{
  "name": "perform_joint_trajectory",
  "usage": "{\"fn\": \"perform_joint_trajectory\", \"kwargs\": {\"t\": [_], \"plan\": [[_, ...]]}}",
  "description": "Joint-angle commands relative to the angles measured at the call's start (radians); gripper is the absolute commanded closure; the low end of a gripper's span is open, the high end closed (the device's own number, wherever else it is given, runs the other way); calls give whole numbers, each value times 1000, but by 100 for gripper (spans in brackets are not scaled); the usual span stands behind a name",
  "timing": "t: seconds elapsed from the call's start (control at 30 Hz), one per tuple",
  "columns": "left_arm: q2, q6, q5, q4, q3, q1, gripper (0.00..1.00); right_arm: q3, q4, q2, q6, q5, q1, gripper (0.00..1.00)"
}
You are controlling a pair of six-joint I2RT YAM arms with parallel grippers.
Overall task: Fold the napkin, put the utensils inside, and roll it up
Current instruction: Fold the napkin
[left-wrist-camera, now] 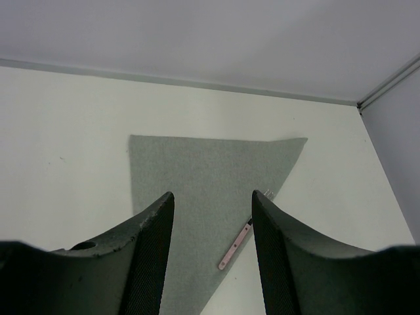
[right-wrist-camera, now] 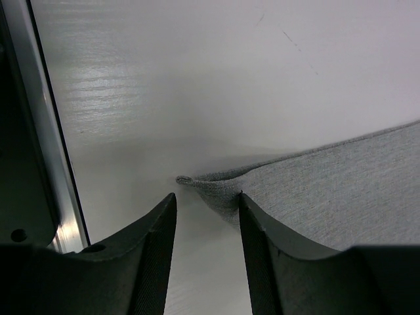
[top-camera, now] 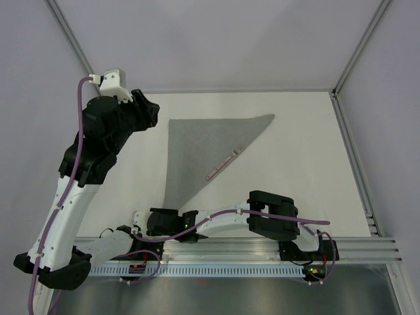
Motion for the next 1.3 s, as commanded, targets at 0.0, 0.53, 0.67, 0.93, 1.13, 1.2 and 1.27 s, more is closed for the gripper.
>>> {"fn": "perform_joint_trajectory", "kwargs": {"t": [0.0,0.53,0.67,0.93,1.13,1.2,1.27], "plan": [[-3,8,10,-5,-4,0,44,37,21,12,-23,50,7,51],[-3,8,15,21,-42,-2,44,45,14,-12,-18,73,-16,96],[2,10,18,32,-48,0,44,54,-6,-35,2,57,-41,98],[4,10,10,55,-51,0,44,63,-60,-100,54,16,-116,100],[7,7,-22,113,-39,0,44,25,-78,-172,104,-25,-209,100],[10,4,-25,126,-30,0,44,14,-85,-187,114,-30,-249,100],[20,4,-20,135,-17,0,43,-6,-88,-215,117,-35,-293,100]]}}
